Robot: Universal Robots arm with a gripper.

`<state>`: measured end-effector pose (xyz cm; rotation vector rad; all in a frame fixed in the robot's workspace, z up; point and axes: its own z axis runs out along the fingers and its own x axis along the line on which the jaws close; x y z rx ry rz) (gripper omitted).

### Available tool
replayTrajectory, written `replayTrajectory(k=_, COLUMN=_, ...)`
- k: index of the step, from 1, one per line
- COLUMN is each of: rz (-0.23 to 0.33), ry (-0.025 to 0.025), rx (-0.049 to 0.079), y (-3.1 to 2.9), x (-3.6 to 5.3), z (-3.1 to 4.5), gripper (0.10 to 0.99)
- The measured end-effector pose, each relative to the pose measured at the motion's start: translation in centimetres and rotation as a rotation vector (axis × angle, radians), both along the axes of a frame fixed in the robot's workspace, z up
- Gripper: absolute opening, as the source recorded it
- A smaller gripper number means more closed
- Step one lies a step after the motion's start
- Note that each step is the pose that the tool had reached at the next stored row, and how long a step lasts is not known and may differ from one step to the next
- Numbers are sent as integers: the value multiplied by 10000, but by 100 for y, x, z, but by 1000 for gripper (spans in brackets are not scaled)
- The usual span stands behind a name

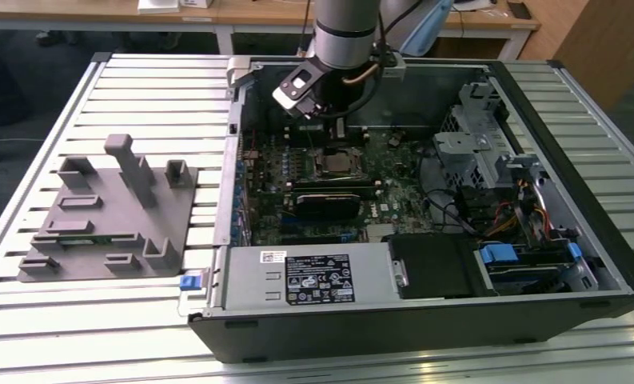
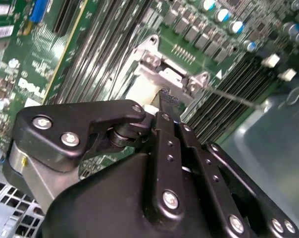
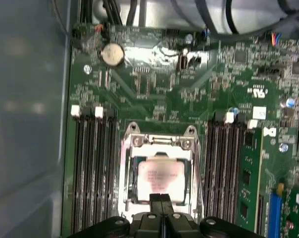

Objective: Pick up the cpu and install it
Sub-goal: 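Close the cpu cover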

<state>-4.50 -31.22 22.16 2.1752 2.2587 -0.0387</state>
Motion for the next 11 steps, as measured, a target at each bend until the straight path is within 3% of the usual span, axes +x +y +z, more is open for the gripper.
replayTrajectory(k=4, rz=-1, ry=1, rx=-1, y=0, x=-49, z=-49, gripper=106)
replayTrajectory(k=11, rz=0, ry=1, rx=-2, y=0, x=-52, z=-144, gripper=106)
